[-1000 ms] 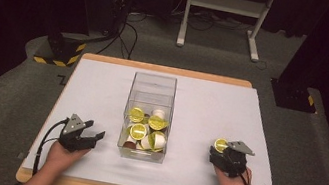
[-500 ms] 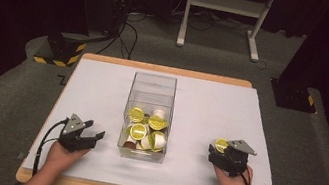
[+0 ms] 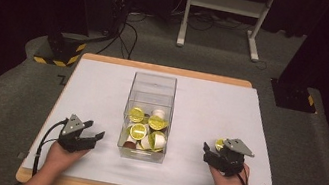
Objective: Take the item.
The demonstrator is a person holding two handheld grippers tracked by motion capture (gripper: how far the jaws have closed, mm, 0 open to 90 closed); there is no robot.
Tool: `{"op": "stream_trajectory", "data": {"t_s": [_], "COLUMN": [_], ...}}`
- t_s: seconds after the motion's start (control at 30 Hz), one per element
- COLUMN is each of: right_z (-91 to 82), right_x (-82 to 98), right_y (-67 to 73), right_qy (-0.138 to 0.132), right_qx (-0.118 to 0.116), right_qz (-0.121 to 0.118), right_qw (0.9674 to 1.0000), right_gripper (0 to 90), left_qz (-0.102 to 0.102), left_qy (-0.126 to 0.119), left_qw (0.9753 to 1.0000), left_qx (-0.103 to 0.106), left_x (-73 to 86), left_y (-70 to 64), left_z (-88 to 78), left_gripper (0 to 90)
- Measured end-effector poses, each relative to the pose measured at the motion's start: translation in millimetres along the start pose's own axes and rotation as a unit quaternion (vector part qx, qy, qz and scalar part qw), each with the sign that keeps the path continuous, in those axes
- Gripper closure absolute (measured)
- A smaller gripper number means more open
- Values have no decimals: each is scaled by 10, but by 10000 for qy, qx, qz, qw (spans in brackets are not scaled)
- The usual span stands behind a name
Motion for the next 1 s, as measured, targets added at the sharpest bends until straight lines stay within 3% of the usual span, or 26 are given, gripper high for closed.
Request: {"op": "stream_trajectory", "data": {"t_s": [0.13, 0.5, 0.6, 0.7, 0.9, 1.0], "right_z": [-36, -161, -197, -221, -237, -227], "right_x": [-57, -164, -165, -153, -105, -90], "right_y": [80, 481, 579, 688, 838, 876], "right_qy": [-103, -347, -413, -445, -466, -454], "right_qx": [-89, -778, -919, -997, -990, -1059], "right_qz": [-54, -249, -314, -427, -507, -510], "right_qw": [9999, 9961, 9944, 9931, 9927, 9920], "right_gripper": [181, 207, 210, 209, 216, 220], "left_qz": [-52, -57, 125, 221, 188, 273], "left_qy": [-30, -137, -156, -116, -105, -12], "left_qw": [10000, 9995, 9991, 9986, 9986, 9985], "left_qx": [56, 269, 364, 477, 475, 481], "left_x": [-6, -38, -52, -55, -11, 31], "left_y": [-31, -281, -417, -497, -577, -620], "left_z": [-27, -208, -242, -249, -257, -257], "left_gripper": [327, 255, 246, 232, 219, 213]}}
Point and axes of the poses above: each handheld gripper's, and its own axes: z roughly forward along the jaws, x roughly out of its underside, y roughly to its left, the point moved 1 cm from there along z, roughly forward along the jaws, and after that the axes turned 13 degrees about -z, right-handed, at the moved point
